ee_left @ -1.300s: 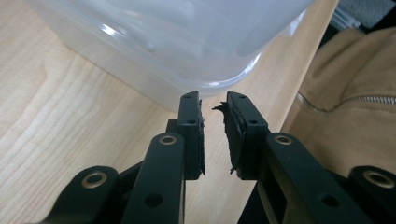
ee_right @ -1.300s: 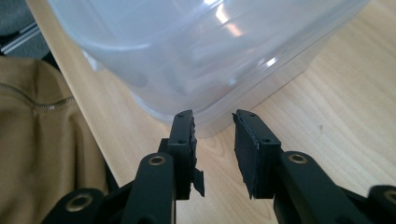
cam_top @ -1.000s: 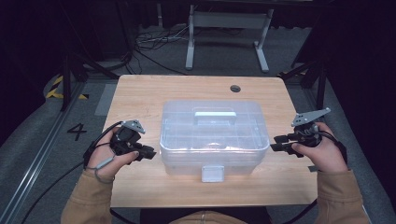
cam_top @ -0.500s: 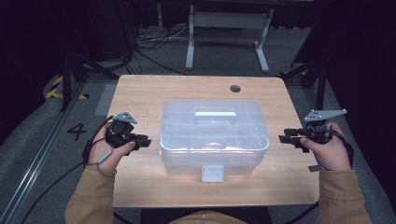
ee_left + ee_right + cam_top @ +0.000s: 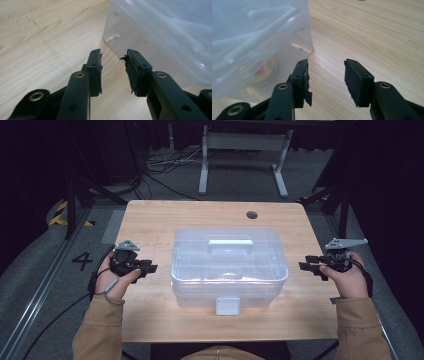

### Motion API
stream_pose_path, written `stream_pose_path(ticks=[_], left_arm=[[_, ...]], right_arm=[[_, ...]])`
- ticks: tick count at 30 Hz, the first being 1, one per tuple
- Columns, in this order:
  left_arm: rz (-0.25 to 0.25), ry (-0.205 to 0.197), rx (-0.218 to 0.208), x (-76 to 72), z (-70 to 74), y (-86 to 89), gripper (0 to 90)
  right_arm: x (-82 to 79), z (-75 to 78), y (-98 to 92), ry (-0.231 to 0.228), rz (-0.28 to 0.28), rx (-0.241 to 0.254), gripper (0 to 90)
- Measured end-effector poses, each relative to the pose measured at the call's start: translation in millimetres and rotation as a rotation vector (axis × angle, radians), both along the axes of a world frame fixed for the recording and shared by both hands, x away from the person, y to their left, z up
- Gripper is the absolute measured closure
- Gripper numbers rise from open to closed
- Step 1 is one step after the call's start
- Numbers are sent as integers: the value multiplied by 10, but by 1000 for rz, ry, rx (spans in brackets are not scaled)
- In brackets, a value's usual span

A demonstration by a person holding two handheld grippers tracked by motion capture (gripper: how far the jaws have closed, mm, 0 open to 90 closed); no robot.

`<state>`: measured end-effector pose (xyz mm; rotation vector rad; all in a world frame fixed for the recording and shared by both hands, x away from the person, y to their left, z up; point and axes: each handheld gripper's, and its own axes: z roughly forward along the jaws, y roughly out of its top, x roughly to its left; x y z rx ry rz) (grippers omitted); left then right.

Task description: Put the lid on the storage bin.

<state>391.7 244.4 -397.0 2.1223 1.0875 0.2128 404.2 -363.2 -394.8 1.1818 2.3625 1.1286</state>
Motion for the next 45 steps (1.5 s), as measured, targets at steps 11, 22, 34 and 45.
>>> stream_pose_path(ticks=[11, 22, 34, 45], left_arm=[[33, -30, 19, 80, -208, -19, 634], [36, -37, 49, 138, -393, -60, 603], [45, -47, 63, 178, -570, -94, 589], [15, -51, 81, 210, -704, -146, 568]], right_arm=[[127, -238, -34, -4, -26, 13, 546], [218, -449, -40, -12, -43, 19, 532], [300, -687, 0, -23, -39, 11, 521], [332, -816, 15, -32, -52, 7, 522]])
